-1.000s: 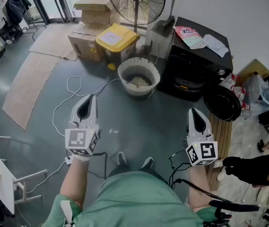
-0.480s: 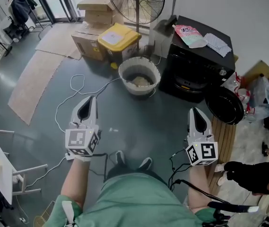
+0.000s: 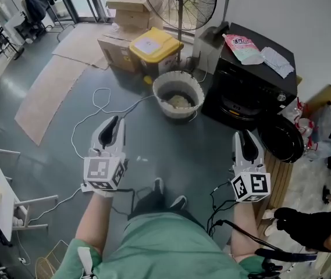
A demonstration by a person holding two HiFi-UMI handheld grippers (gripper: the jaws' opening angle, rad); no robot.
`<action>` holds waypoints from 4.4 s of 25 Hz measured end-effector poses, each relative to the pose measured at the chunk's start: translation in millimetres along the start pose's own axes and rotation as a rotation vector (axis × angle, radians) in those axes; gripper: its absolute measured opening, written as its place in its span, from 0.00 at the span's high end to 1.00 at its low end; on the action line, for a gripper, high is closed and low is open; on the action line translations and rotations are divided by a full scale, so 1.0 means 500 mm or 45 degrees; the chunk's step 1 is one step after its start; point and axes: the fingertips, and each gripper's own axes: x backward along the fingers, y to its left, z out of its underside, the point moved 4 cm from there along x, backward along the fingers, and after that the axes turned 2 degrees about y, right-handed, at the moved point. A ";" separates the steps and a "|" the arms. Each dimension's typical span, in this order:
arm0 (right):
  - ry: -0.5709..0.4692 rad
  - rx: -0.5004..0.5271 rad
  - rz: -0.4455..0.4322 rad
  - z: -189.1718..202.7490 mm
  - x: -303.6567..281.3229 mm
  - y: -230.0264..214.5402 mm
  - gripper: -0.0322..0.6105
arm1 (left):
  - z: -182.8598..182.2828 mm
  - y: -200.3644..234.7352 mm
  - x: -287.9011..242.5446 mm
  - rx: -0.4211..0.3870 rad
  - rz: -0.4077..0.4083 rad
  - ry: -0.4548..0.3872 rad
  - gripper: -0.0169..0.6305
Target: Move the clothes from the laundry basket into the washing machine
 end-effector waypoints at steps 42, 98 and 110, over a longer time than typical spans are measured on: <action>0.160 0.073 0.046 0.015 -0.666 0.092 0.83 | 0.062 0.472 -0.507 0.020 0.129 -0.026 0.84; 1.212 0.387 -0.716 1.226 -1.482 -0.182 0.59 | 0.958 0.488 -1.186 0.103 0.092 0.658 0.74; 1.518 0.739 -0.996 1.556 -1.502 -0.128 0.33 | 1.164 0.473 -1.173 0.115 0.170 0.717 0.74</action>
